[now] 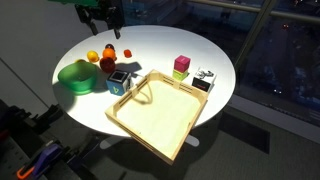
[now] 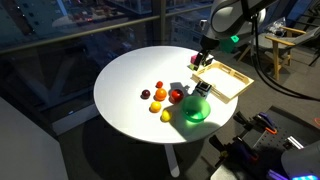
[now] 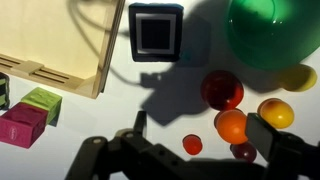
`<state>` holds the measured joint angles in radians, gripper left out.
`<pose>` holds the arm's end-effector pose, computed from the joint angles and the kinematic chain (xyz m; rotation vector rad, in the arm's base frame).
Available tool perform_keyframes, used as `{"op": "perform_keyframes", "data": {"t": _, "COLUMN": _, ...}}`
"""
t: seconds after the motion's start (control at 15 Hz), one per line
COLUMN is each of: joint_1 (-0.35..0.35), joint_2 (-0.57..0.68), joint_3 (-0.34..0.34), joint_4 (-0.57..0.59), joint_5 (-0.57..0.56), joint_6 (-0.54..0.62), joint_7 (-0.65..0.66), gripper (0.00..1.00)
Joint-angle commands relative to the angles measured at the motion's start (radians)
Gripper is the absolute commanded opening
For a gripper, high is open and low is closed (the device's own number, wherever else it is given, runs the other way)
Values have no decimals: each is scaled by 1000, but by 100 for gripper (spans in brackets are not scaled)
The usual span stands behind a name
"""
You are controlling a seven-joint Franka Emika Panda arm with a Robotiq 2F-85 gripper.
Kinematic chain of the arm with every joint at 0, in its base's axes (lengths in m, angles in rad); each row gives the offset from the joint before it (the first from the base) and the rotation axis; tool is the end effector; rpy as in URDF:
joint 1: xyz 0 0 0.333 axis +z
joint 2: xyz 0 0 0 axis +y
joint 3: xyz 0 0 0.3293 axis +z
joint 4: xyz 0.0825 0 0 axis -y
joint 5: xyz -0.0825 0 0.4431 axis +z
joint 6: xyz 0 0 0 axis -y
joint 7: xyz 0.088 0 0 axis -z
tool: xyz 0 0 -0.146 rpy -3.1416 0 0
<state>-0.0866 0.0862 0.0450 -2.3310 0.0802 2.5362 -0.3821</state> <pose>0.5703 -0.0226 0.2424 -3.0784 -0.4289 -0.1983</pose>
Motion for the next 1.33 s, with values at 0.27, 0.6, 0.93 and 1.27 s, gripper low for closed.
{"op": "perform_keyframes", "data": {"t": 0.27, "joint_1": 28, "joint_2": -68, "joint_3": -9, "joint_4": -23, "joint_5": 14, "joint_6": 19, "joint_7": -21, "gripper": 100}}
{"op": "perform_keyframes", "data": {"t": 0.6, "joint_1": 49, "joint_2": -131, "joint_3": -13, "joint_4": -36, "joint_5": 21, "joint_6": 39, "joint_7": -32, "gripper": 100}}
{"op": "perform_keyframes", "data": {"t": 0.93, "joint_1": 66, "joint_2": -130, "joint_3": -21, "joint_4": -14, "joint_5": -4, "joint_6": 28, "joint_7": -2, "gripper": 100}}
{"op": "perform_keyframes", "data": {"t": 1.27, "joint_1": 68, "joint_2": -140, "joint_3": -23, "joint_4": -23, "joint_5": -4, "joint_6": 29, "joint_7": -2, "gripper": 100}}
